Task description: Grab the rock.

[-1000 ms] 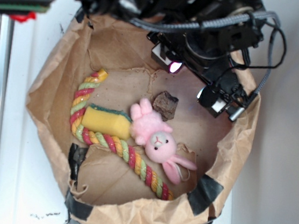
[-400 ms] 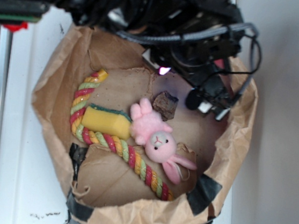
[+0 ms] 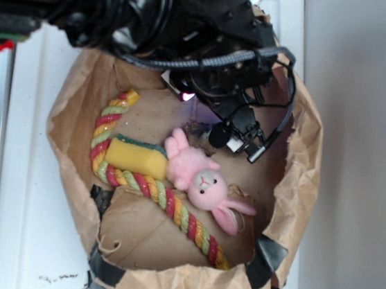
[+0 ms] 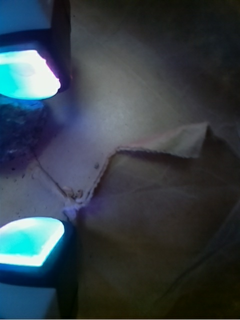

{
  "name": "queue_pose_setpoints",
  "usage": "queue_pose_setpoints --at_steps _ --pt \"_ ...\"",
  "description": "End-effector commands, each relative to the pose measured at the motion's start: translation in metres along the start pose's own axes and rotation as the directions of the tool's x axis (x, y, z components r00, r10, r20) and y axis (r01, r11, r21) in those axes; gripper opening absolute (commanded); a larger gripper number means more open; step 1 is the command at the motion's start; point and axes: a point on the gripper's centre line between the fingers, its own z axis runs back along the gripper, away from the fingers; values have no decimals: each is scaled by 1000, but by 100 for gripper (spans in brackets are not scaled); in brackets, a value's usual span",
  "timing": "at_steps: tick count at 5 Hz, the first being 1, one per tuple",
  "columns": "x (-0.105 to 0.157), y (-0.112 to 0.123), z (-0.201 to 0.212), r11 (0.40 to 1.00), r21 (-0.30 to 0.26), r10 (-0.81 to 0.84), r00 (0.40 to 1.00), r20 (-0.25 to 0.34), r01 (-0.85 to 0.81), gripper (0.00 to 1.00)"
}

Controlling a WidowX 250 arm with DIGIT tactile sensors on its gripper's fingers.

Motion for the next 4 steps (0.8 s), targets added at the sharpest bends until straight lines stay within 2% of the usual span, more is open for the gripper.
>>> queue_pose_setpoints --at_steps 1,2,4 --pt "-8 1 15 998 -42 -39 999 18 39 100" --pt "-13 -7 19 998 -66 -22 1000 -19 20 100" --pt "-41 -6 21 992 -80 -99 993 -71 94 100"
